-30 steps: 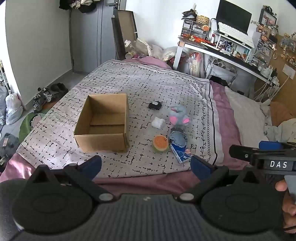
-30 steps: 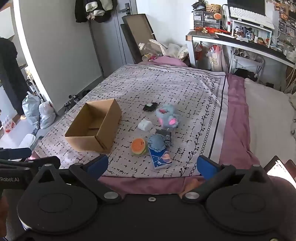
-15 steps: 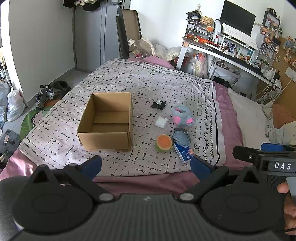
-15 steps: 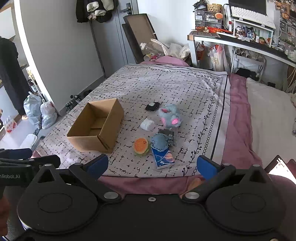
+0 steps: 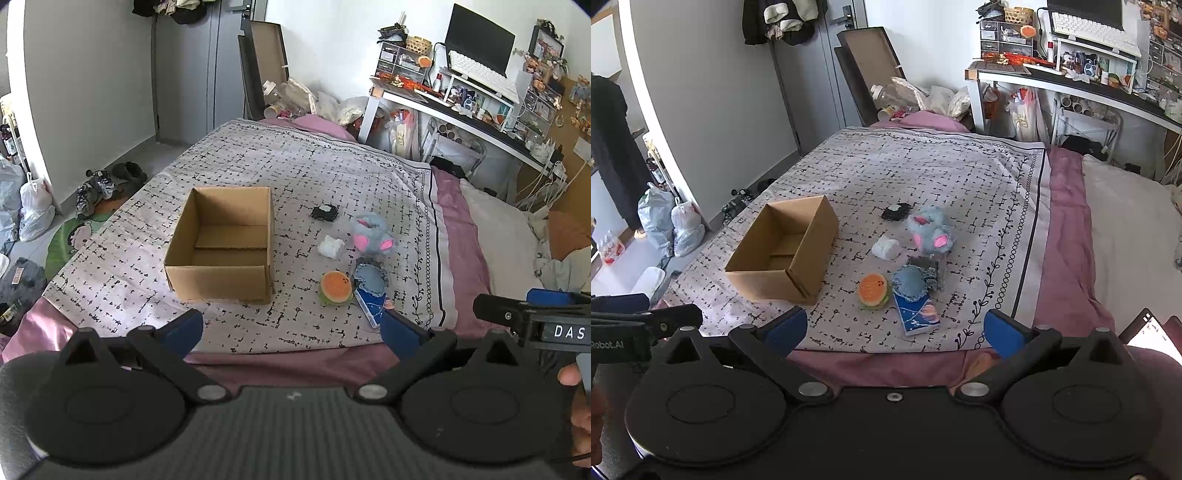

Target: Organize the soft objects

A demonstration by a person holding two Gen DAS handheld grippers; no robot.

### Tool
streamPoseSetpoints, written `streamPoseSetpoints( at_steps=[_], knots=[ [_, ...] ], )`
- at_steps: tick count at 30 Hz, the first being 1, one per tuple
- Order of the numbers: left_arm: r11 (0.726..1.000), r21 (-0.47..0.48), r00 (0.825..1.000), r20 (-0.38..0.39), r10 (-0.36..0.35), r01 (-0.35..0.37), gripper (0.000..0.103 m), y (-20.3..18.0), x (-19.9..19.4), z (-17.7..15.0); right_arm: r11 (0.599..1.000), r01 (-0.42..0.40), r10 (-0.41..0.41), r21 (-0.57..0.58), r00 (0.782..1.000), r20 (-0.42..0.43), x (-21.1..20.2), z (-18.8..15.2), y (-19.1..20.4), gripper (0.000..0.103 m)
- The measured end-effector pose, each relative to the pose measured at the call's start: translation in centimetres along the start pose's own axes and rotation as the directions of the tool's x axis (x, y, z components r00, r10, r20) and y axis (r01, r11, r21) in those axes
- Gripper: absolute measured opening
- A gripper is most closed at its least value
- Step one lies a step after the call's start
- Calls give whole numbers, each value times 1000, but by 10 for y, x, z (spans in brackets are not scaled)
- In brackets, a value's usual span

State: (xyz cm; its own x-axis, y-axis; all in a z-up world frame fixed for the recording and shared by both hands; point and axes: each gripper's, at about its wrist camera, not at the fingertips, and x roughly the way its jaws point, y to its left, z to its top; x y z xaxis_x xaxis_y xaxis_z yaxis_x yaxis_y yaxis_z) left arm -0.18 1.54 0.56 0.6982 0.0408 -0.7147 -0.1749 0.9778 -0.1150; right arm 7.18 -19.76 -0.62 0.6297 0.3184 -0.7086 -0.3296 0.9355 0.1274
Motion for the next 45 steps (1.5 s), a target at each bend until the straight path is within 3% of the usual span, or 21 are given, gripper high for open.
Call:
streamPoseSetpoints(
  at_steps=[45],
  knots=[
    [1000, -9, 1000, -3, -5, 5, 101, -3, 6, 1, 1000, -4, 4, 20, 1000, -19, 8, -1, -5, 103]
  ],
)
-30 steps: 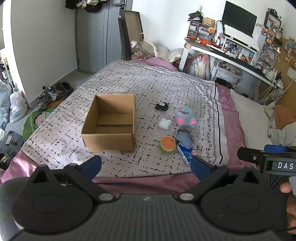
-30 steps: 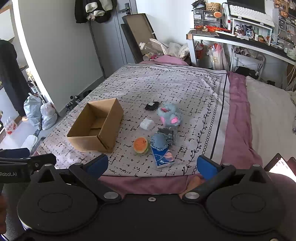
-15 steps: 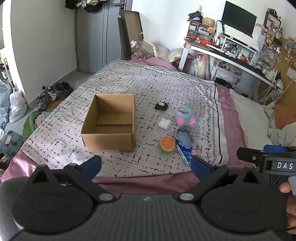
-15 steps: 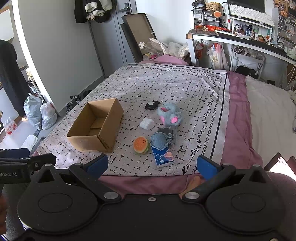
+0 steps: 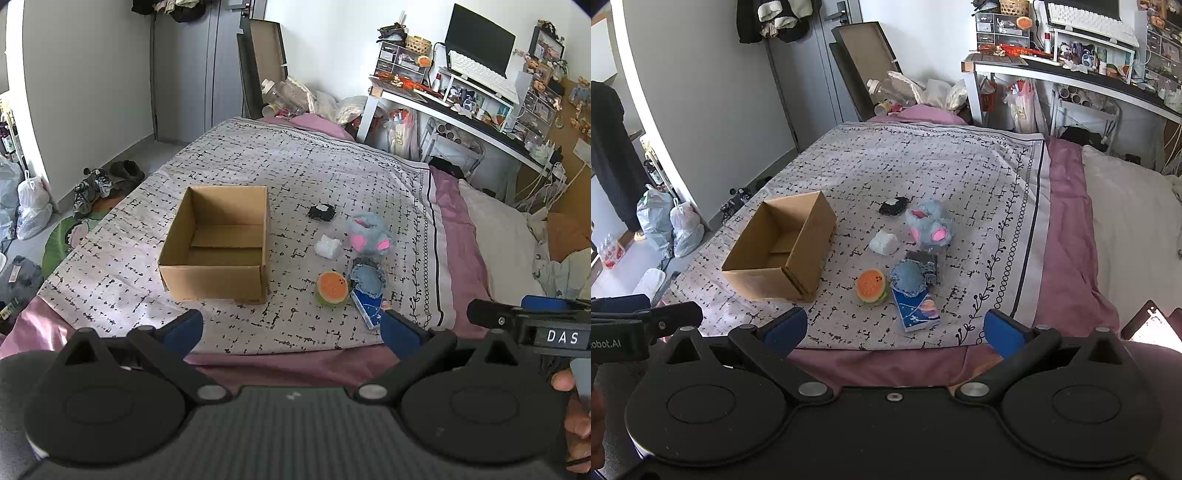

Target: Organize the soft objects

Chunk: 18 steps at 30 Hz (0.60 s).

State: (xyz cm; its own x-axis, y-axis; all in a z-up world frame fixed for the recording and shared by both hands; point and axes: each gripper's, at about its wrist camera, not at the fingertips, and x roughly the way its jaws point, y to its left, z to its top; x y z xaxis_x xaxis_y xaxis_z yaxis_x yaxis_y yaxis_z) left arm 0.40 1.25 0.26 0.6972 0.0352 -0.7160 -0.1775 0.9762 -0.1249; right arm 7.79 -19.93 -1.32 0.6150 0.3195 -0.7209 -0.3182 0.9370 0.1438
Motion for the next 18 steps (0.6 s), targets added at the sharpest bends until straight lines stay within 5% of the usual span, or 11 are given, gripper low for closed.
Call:
streamPoseSetpoints(
  at_steps=[18],
  knots=[
    [999, -43, 999, -34, 2, -3, 101, -5, 47, 16, 992, -46, 54, 121, 997, -63, 47, 17, -33, 103]
  ],
)
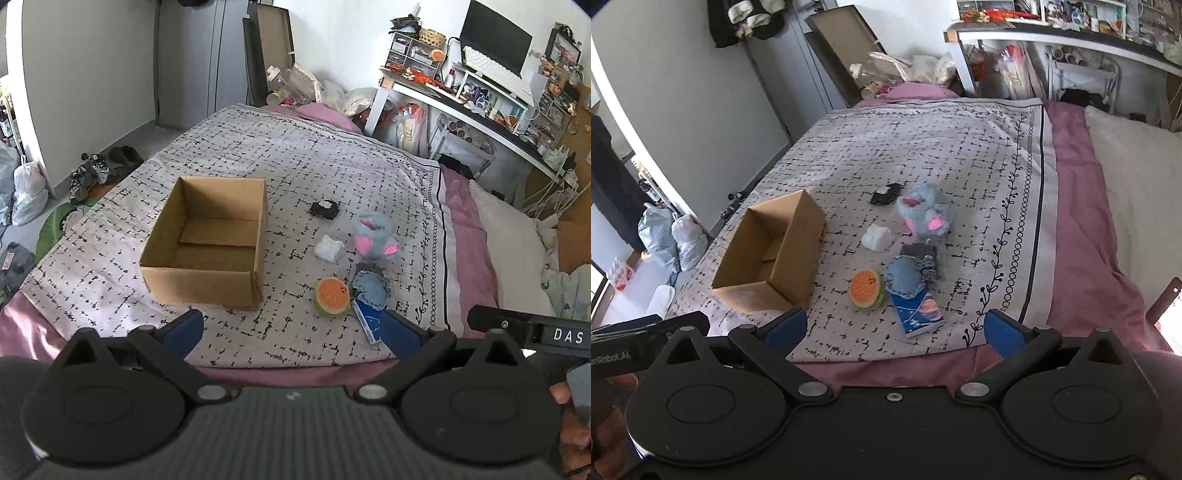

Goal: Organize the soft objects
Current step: 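Lower the left gripper onto the orange burger plush while the right gripper lowers onto the denim plush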

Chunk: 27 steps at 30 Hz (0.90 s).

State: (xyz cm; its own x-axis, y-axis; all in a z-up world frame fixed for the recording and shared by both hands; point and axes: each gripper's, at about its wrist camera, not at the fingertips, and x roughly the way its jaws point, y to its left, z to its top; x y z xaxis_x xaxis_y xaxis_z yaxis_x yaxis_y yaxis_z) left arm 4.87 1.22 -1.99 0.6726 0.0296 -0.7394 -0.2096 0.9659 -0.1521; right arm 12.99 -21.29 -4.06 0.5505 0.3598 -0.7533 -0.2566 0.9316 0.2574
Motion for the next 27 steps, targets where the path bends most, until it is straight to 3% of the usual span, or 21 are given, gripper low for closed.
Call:
streamPoseSetpoints(
  at_steps=[17, 27],
  knots=[
    [996, -66, 997, -50, -57, 53, 98, -5, 69, 20, 976, 1, 12, 218, 998, -59, 68, 27, -42, 102],
    [993, -92, 991, -101, -82, 73, 91, -8, 115, 29, 964, -4, 36, 265, 993, -115, 114, 42, -42, 87]
  ],
)
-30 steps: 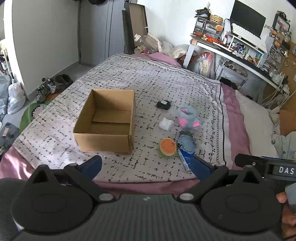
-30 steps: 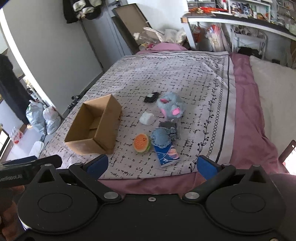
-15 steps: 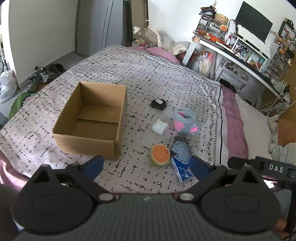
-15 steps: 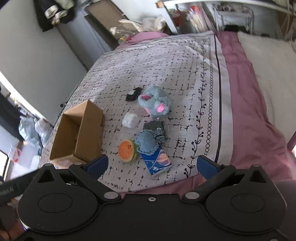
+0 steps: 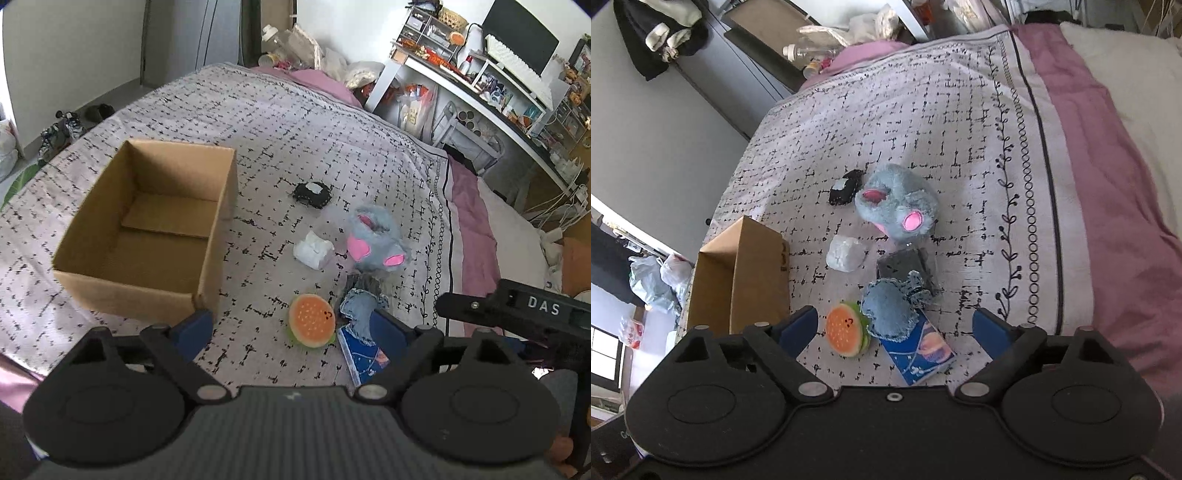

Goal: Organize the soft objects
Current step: 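Lower the left gripper onto the orange burger plush while the right gripper lowers onto the denim plush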

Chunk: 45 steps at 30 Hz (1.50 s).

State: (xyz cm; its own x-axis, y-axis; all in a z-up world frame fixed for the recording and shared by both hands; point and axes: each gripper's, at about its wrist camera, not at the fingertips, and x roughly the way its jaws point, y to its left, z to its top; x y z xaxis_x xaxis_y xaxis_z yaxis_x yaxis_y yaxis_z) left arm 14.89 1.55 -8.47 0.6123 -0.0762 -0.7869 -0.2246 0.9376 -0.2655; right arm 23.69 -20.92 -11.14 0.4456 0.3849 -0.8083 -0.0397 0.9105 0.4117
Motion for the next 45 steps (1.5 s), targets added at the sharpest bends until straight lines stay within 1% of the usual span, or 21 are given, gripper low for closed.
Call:
streamPoseSetpoints(
  at_steps=[3, 6, 7, 12, 15, 20, 24, 30, 33, 35, 36, 37, 38, 39, 40, 41, 43, 45],
  knots=[
    [1000, 3, 1000, -15, -4, 4, 90, -1, 14, 1, 1000, 1, -1, 16, 1000, -10, 14, 0, -4, 87],
    [1000, 6, 999, -32, -15, 15, 87, -1, 29, 1, 999, -1, 3, 45, 999, -33, 28, -1, -10, 79],
    [1000, 5, 999, -39, -18, 19, 87, -1, 34, 1, 999, -3, 4, 47, 999, -40, 32, 0, -10, 78],
    [1000, 3, 997, -79, -26, 27, 79, -2, 59, 0, 999, 3, 0, 49, 998, -67, 49, 2, -11, 76],
    [999, -3, 994, -102, -35, 35, 76, -2, 71, 1, 998, 9, -4, 57, 996, -89, 61, 5, -14, 75],
    [999, 7, 991, -126, -37, 38, 76, -6, 91, -1, 998, 20, -13, 62, 993, -120, 76, 8, -16, 73],
    [999, 18, 987, -156, -34, 37, 75, -9, 108, -4, 997, 21, -11, 71, 990, -141, 87, 9, -18, 69],
    [1000, 18, 982, -187, -22, 26, 75, -8, 128, -8, 995, 39, -22, 94, 984, -175, 102, 12, -23, 68],
    [1000, 22, 981, -192, -18, 22, 74, -12, 135, -8, 996, 28, -12, 90, 983, -181, 106, 12, -22, 63],
    [999, 28, 981, -193, -20, 26, 72, -14, 138, -7, 996, 29, -13, 83, 983, -181, 108, 11, -21, 61],
    [999, 32, 982, -190, -16, 22, 71, -15, 140, -7, 996, 31, -16, 80, 983, -182, 109, 11, -21, 59],
    [999, 38, 982, -189, -4, 11, 69, -16, 141, -7, 996, 27, -12, 80, 983, -184, 111, 11, -21, 55],
    [999, 42, 982, -188, 4, 4, 63, -17, 142, -7, 996, 21, -5, 84, 983, -185, 111, 10, -22, 53],
    [999, 41, 982, -189, 0, 8, 57, -18, 143, -7, 996, 15, 2, 89, 983, -183, 111, 11, -23, 47],
    [999, 37, 981, -194, -8, 15, 53, -18, 144, -7, 996, 6, 11, 92, 984, -179, 109, 11, -23, 40],
    [999, 31, 980, -201, -14, 20, 48, -18, 144, -8, 996, -2, 18, 90, 984, -176, 107, 10, -23, 38],
    [1000, 25, 981, -195, -13, 18, 46, -18, 142, -9, 996, -7, 22, 87, 985, -171, 105, 10, -22, 30],
    [1000, 21, 982, -186, -12, 16, 44, -19, 138, -9, 996, -14, 28, 90, 986, -163, 102, 10, -23, 29]
  ],
)
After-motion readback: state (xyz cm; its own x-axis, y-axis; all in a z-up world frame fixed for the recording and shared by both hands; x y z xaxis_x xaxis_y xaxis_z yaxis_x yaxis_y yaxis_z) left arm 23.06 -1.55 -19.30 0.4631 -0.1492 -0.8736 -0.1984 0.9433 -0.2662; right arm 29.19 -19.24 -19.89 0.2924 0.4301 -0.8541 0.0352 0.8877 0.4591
